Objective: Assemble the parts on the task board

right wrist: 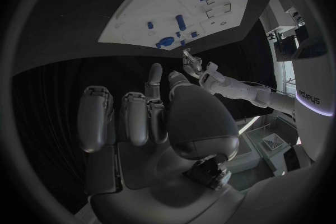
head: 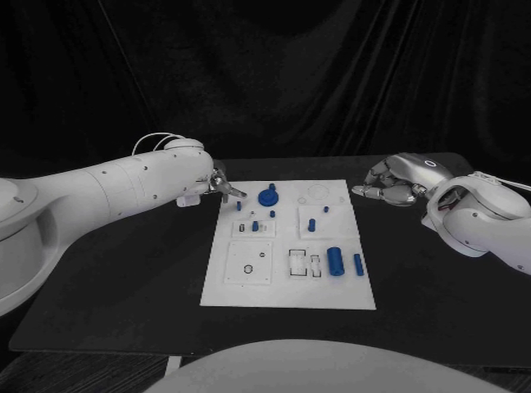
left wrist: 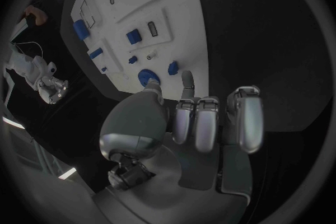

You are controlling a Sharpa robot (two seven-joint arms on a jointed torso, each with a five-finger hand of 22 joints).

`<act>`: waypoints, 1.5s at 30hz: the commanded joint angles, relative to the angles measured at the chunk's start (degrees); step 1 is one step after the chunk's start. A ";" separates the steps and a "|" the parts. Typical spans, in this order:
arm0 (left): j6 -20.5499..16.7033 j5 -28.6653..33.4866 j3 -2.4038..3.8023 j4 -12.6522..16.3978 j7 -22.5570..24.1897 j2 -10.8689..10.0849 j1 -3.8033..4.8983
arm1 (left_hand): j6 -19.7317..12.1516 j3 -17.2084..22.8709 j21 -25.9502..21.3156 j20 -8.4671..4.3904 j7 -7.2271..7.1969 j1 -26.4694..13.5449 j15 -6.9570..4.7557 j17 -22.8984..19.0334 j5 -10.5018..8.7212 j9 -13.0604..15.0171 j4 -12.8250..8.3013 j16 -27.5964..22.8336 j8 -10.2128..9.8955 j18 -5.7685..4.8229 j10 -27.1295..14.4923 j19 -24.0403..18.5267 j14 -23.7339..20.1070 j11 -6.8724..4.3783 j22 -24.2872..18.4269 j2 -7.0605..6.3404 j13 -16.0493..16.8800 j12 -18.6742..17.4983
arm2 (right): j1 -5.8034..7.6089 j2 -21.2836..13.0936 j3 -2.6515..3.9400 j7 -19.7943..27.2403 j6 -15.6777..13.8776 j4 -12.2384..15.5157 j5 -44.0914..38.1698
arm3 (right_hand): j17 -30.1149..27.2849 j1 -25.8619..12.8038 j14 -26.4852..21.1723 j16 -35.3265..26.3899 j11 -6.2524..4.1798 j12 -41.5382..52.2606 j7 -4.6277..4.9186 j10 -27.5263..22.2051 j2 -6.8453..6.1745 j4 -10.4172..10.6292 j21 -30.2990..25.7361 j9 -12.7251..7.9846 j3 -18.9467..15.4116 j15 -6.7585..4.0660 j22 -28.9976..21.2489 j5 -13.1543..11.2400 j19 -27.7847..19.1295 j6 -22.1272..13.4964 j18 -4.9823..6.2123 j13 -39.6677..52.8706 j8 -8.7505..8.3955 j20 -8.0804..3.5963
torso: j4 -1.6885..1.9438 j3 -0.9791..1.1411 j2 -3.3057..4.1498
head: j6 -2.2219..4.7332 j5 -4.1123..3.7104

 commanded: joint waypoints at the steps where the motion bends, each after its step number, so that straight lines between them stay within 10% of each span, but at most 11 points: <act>1: -0.64 -0.14 0.05 -0.46 1.73 0.41 -0.43 | -0.13 0.31 -0.29 0.25 0.30 2.17 0.51 15.09 1.27 -0.55 -0.96 0.15 -0.78 0.12 6.09 -0.33 5.95 0.52 10.86 0.26 15.09 0.20 | -0.26 -0.12 0.05 -0.58 0.36 0.06 -0.04 | 3.49 -0.10 4.12 -0.28 0.35 0.20 0.11 6.01 -0.04 -0.12 -0.31 -0.09 -0.07 0.40 11.35 0.37 1.76 -0.22 0.47 15.06 -0.28 0.33 | -0.02 0.04 0.00 | 0.00 -0.01; 31: -2.06 -0.14 0.05 -2.62 2.45 2.12 -1.54 | -0.57 1.23 -1.22 0.54 0.64 4.65 0.82 15.09 1.87 -1.21 -1.88 0.15 -1.95 0.33 6.09 -1.04 5.95 0.81 10.78 0.73 15.09 0.20 | -0.51 -0.27 0.05 -0.61 0.39 0.11 -0.04 | 3.51 -0.04 4.12 -0.26 0.37 0.20 0.14 6.01 -0.04 -0.12 -0.28 -0.17 -0.04 0.42 11.37 0.40 1.78 -0.19 0.46 15.06 -0.43 0.34 | -0.04 0.02 -0.01 | 0.00 -0.46; 45: -1.17 -0.14 0.06 -3.83 2.69 3.21 -2.07 | -0.86 3.77 -2.05 1.01 0.98 8.25 1.25 15.09 7.48 -2.75 -4.09 0.15 -4.20 0.49 6.09 -1.65 5.95 1.20 10.95 1.48 15.09 0.20 | -0.54 -0.35 0.05 -0.76 0.47 0.14 0.02 | 3.46 -0.06 4.12 -0.28 0.41 0.20 0.18 6.01 0.04 -0.06 -0.28 -0.31 0.01 0.46 11.37 0.36 1.79 -0.02 0.46 15.06 -0.66 0.37 | -0.03 0.01 -0.01 | 0.00 -0.83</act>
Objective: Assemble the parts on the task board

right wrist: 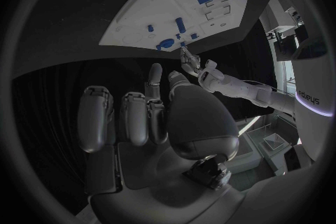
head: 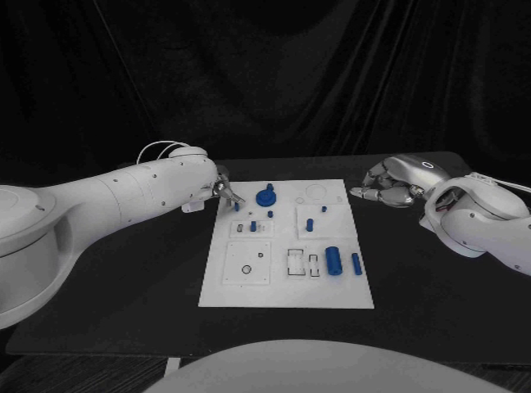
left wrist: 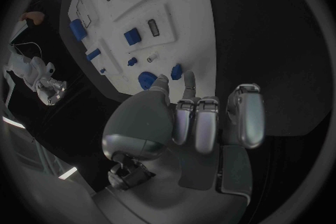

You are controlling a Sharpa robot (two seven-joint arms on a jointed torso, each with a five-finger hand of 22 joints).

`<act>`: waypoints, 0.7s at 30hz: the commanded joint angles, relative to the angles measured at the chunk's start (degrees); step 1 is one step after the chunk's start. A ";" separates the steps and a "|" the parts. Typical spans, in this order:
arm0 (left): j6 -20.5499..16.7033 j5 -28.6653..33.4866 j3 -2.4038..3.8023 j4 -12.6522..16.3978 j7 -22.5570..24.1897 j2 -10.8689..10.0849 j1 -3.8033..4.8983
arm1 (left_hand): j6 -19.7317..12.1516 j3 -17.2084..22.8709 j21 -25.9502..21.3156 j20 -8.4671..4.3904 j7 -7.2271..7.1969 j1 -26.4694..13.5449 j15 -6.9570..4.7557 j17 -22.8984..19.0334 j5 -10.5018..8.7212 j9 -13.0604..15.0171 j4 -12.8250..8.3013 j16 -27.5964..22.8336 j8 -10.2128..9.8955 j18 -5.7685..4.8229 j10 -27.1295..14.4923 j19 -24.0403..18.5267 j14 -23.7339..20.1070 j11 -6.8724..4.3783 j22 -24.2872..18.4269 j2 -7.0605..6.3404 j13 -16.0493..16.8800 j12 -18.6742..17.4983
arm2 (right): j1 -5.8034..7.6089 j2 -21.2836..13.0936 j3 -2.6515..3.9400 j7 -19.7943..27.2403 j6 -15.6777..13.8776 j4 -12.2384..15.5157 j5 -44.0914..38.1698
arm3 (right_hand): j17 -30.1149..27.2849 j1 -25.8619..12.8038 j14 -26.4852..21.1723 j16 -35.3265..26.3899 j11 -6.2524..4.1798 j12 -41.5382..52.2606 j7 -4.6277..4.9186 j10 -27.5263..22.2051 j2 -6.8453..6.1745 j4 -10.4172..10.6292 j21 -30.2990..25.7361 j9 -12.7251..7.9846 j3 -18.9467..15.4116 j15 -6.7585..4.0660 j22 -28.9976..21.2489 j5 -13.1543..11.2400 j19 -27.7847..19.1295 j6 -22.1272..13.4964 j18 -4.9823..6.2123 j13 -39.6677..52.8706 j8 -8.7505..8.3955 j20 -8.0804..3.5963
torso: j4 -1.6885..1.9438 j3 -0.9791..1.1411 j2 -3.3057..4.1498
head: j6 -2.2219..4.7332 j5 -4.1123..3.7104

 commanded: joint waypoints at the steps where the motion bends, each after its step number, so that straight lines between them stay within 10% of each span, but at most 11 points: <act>1: 0.56 -0.03 0.05 -0.16 0.88 0.27 -0.18 | 0.18 0.35 -0.21 0.08 -0.04 0.61 0.40 15.10 0.58 -0.11 -0.20 0.15 -0.38 0.49 6.07 -0.28 5.98 0.35 10.97 0.03 15.09 0.20 | -0.15 -0.12 0.05 -0.77 0.21 0.16 -0.02 | 3.47 -0.07 4.12 -0.28 0.42 0.20 0.18 6.01 0.04 -0.06 -0.28 -0.05 0.00 0.46 11.40 0.16 1.79 -0.02 0.46 15.08 -0.38 0.37 | 0.00 -0.01 0.02 | 0.00 -0.17; 21: 1.54 -0.03 0.06 -1.06 0.87 0.92 -0.44 | 0.30 1.16 -0.56 0.10 -0.05 1.00 0.42 15.10 1.68 -0.36 -0.37 0.15 -0.69 0.57 6.07 -0.53 5.98 0.35 10.87 0.56 15.09 0.20 | -0.15 -0.37 0.05 -0.93 0.33 0.34 0.03 | 3.42 -0.08 4.11 -0.30 0.43 0.20 0.19 6.01 0.13 -0.05 -0.38 -0.12 0.05 0.48 11.37 0.07 1.76 0.10 0.48 15.08 -0.49 0.39 | -0.02 -0.02 0.04 | 0.00 -0.45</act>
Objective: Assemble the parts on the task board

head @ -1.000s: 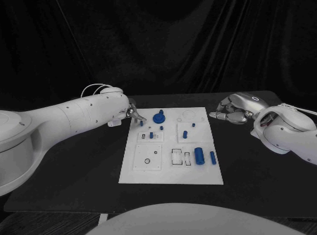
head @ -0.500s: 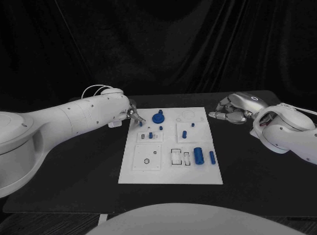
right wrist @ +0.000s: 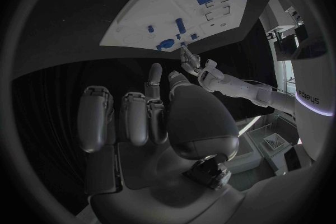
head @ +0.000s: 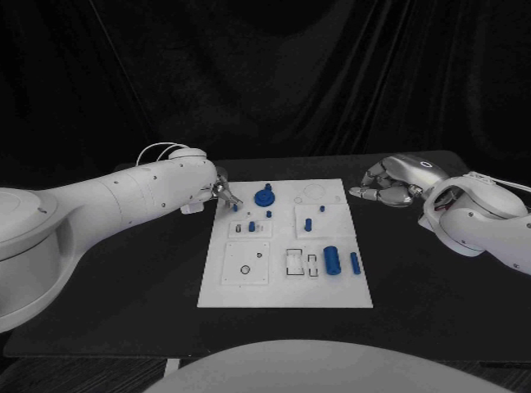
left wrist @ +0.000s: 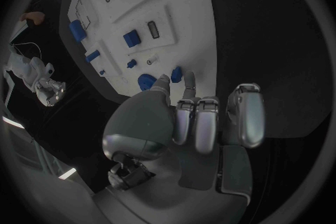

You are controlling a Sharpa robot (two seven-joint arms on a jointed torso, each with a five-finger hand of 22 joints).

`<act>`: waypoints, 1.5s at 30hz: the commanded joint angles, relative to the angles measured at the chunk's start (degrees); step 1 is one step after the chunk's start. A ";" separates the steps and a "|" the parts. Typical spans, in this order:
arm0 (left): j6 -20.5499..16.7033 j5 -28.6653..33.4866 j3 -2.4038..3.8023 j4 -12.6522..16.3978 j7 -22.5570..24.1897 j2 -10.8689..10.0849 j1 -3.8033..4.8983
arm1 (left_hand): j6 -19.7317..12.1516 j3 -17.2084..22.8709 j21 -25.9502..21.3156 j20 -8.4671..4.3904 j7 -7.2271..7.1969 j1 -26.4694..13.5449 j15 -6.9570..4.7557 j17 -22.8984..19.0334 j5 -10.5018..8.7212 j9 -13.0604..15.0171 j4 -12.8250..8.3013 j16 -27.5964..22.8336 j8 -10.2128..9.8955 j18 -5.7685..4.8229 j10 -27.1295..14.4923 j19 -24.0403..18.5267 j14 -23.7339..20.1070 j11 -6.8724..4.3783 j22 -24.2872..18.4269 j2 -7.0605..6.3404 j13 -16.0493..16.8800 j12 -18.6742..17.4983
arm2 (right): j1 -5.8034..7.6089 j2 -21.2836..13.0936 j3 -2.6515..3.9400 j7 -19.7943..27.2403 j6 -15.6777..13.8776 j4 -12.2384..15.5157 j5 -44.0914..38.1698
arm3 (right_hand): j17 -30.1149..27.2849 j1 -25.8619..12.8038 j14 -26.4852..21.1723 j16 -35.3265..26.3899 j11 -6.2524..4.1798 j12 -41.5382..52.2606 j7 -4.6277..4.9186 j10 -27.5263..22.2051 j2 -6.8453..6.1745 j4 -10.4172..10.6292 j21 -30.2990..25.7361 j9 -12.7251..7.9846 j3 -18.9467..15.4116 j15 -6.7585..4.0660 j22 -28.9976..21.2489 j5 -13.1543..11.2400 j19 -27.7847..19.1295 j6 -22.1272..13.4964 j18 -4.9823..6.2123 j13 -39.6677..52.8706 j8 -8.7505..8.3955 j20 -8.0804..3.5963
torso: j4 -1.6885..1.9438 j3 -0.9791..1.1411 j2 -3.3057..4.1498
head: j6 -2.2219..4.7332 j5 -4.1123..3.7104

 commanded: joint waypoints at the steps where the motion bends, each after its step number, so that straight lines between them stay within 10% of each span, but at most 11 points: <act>1: 0.88 -0.02 0.05 -0.10 0.85 0.21 -0.12 | 0.34 0.47 -0.27 0.04 -0.06 0.71 0.46 15.05 0.40 -0.13 0.06 0.15 -0.22 0.57 6.07 -0.47 5.95 0.35 10.88 0.28 15.09 0.20 | -0.14 -0.09 0.05 -0.91 0.22 0.15 -0.03 | 3.42 -0.08 4.11 -0.30 0.43 0.20 0.19 6.01 0.13 -0.05 -0.38 -0.05 0.05 0.48 11.38 0.07 1.76 0.10 0.48 15.09 -0.16 0.39 | -0.02 -0.02 0.01 | 0.00 0.03; 21: 1.44 -0.01 0.06 -0.62 1.31 0.69 -0.27 | 0.53 3.76 -1.21 -0.08 -0.44 3.51 0.30 15.05 2.20 -0.60 -2.18 0.15 -0.81 0.79 6.07 -1.20 5.95 0.09 10.61 0.67 15.09 0.20 | -0.14 -0.14 0.05 -1.26 0.25 0.13 -0.03 | 3.36 -0.02 4.10 -0.34 0.44 0.20 0.18 6.01 0.22 -0.08 -0.42 -0.11 0.12 0.49 11.37 -0.01 1.76 0.23 0.49 15.09 -0.27 0.41 | -0.01 -0.01 -0.02 | 0.00 -0.11; 31: 1.02 -0.01 0.06 -0.57 1.76 0.64 -0.30 | 0.98 15.49 -1.52 -0.37 -0.69 4.57 0.04 15.05 9.10 -1.07 -6.46 0.15 -1.51 0.83 6.07 -1.41 5.95 -0.16 10.56 -1.93 15.09 0.20 | -0.14 -0.18 0.05 -1.56 0.21 0.13 -0.03 | 3.29 0.10 4.08 -0.37 0.44 0.20 0.17 6.01 0.35 -0.11 -0.57 -0.18 0.23 0.50 11.33 -0.08 1.71 0.37 0.52 15.09 -0.40 0.42 | 0.00 0.00 -0.03 | 0.00 -0.15; 45: -0.77 -0.01 0.06 1.39 0.28 -0.66 -0.30 | 2.73 36.60 -0.76 -0.58 -0.95 -2.81 -0.33 15.05 10.39 2.76 -12.58 0.15 1.37 0.66 6.07 -0.76 5.95 -0.55 10.79 -6.48 15.09 0.20 | -0.14 -0.49 0.05 -2.56 -0.59 0.36 -0.03 | 3.14 0.44 4.06 -0.46 0.43 0.20 0.16 6.01 0.78 -0.15 -0.72 -0.31 0.58 0.50 11.29 -0.22 1.67 0.59 0.55 15.09 -0.71 0.44 | 0.00 -0.02 -0.05 | 0.00 -0.01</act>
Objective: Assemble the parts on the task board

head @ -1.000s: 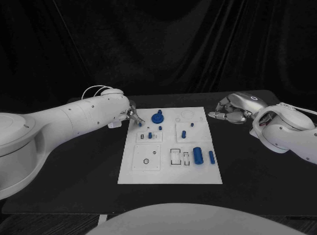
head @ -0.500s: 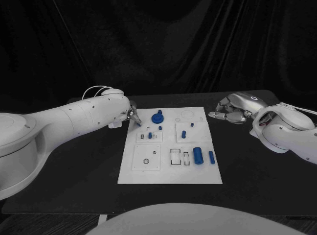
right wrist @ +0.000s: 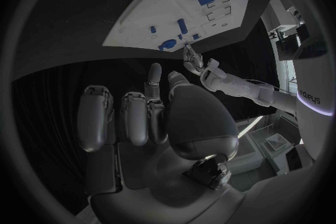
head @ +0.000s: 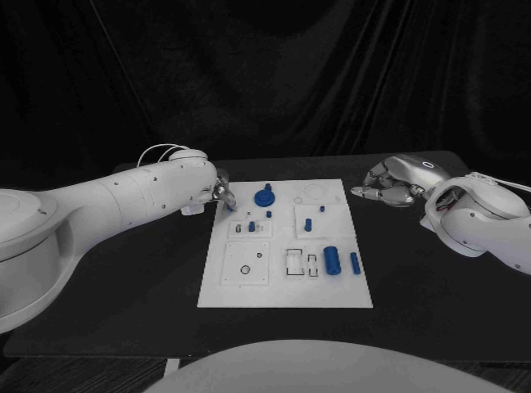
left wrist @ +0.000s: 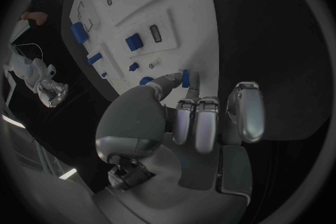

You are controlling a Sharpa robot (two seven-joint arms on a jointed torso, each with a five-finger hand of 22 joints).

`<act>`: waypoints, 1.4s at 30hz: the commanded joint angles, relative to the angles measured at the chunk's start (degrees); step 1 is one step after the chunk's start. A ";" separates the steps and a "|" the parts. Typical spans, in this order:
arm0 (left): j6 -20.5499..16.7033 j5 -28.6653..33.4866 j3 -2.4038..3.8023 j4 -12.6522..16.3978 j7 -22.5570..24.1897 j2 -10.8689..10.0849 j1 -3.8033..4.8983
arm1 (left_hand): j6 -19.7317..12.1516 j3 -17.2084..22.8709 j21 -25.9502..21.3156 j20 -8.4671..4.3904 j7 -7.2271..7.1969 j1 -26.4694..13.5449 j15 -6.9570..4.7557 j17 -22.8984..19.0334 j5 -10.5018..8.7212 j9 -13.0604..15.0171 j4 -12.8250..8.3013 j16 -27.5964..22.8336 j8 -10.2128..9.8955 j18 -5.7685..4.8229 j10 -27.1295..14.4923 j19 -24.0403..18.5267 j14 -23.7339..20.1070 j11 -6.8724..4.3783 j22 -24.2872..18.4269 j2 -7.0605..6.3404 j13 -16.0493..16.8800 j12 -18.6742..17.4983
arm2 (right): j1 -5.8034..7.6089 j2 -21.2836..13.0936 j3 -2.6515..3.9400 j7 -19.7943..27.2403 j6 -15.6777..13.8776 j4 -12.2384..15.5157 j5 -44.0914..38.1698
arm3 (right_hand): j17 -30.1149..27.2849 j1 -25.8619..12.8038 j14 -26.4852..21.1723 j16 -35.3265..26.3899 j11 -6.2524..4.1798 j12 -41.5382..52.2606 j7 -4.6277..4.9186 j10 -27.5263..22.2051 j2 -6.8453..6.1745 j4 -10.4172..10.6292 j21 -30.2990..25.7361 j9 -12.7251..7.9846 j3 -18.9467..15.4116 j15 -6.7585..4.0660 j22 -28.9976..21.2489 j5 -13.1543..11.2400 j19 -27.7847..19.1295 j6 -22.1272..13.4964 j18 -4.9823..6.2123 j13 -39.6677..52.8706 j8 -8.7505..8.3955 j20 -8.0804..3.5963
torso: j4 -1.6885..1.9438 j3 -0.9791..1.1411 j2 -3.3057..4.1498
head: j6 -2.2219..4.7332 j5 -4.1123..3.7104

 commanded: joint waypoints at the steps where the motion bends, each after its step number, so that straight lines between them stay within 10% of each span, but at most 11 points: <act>1: -1.63 0.01 0.05 1.24 -0.73 -0.66 -0.08 | 1.49 3.41 0.51 -0.35 -0.74 -1.29 -0.40 15.07 1.23 0.62 -1.93 0.15 0.64 0.63 6.06 0.50 5.95 -0.58 10.79 -0.29 15.09 0.20 | -0.14 -0.14 0.05 -1.57 -0.59 0.17 -0.08 | 3.14 0.20 3.90 -0.24 0.43 0.20 -0.06 6.01 0.54 0.02 -0.16 -0.07 0.41 0.35 11.30 -0.22 1.67 0.38 0.56 15.10 -0.26 0.44 | -0.01 -0.01 -0.01 | 0.00 -0.02; 23: -7.33 0.01 0.05 21.61 -10.79 -12.03 3.42 | 1.23 6.88 1.98 -1.15 -1.24 -6.53 -1.15 15.07 2.95 2.82 -2.51 0.15 2.21 0.29 6.06 2.09 5.95 -1.26 11.22 -1.05 15.09 0.20 | -0.42 -0.21 0.04 -1.71 -0.12 0.20 0.23 | 3.03 0.57 3.88 -0.30 0.41 0.20 -0.09 6.01 0.69 -0.09 -0.37 -0.13 0.65 0.34 11.23 -0.30 1.61 0.56 0.60 15.10 -0.43 0.45 | 0.01 0.06 -0.12 | 0.00 0.02; 42: -11.53 0.01 0.00 27.26 -10.70 -14.20 1.92 | 1.41 6.38 1.99 -1.29 -1.39 -8.26 -1.28 15.07 2.97 3.10 -1.61 0.15 2.53 0.28 6.06 2.24 5.95 -1.37 11.23 -0.74 15.09 0.20 | -0.73 -0.38 0.04 -1.74 0.24 0.26 0.60 | 3.01 0.71 3.88 -0.31 0.41 0.20 -0.09 6.01 0.67 -0.11 -0.46 -0.15 0.71 0.34 11.21 -0.32 1.58 0.61 0.62 15.10 -0.50 0.45 | 0.01 0.00 -0.04 | 0.00 0.20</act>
